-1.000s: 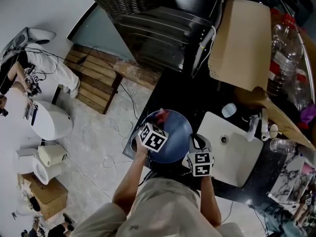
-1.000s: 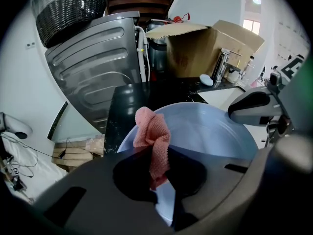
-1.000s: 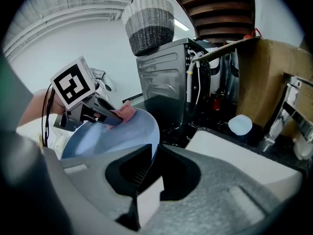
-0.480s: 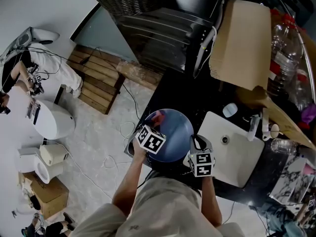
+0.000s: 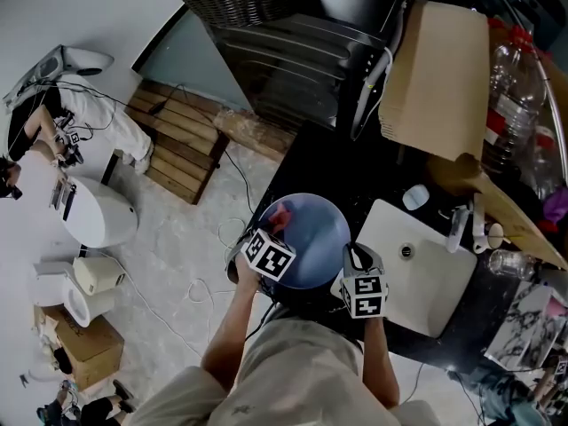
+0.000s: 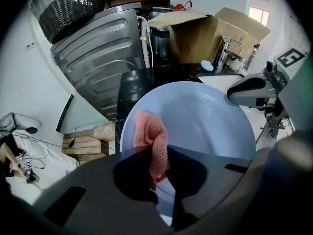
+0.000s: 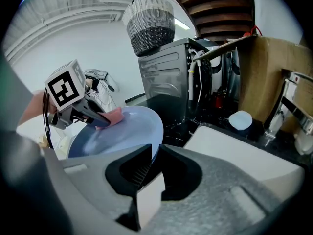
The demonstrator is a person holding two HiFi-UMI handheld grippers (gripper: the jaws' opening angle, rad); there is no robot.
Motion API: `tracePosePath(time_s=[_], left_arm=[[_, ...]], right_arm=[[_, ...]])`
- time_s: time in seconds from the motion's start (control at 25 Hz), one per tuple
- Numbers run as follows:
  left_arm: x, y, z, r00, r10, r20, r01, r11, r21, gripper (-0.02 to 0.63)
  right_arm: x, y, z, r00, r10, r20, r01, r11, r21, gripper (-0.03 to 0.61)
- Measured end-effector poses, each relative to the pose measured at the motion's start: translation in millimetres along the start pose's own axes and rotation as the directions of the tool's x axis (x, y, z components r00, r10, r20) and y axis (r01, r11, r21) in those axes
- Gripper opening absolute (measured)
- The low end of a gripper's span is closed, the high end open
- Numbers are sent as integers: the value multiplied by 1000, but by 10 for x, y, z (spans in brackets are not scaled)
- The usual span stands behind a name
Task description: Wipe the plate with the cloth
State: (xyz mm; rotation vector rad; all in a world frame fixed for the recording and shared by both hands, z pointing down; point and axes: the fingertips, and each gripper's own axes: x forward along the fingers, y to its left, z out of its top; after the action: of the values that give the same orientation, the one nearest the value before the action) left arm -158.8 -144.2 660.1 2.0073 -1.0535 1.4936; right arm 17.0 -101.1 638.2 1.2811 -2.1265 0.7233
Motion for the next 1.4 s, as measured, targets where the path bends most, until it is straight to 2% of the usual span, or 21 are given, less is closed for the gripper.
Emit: tracePosePath(time_s=[0.72, 1.4], left_arm=[[-100, -346, -356, 994, -93, -63, 95, 995, 24, 34], [-185, -837, -449, 966, -242, -85, 248, 967, 59, 34]], right_arm=[[-20, 26, -51, 1000, 6, -1, -6, 1000, -5, 31], [-40, 34, -68, 1000, 4, -2, -4, 1000, 8, 32]])
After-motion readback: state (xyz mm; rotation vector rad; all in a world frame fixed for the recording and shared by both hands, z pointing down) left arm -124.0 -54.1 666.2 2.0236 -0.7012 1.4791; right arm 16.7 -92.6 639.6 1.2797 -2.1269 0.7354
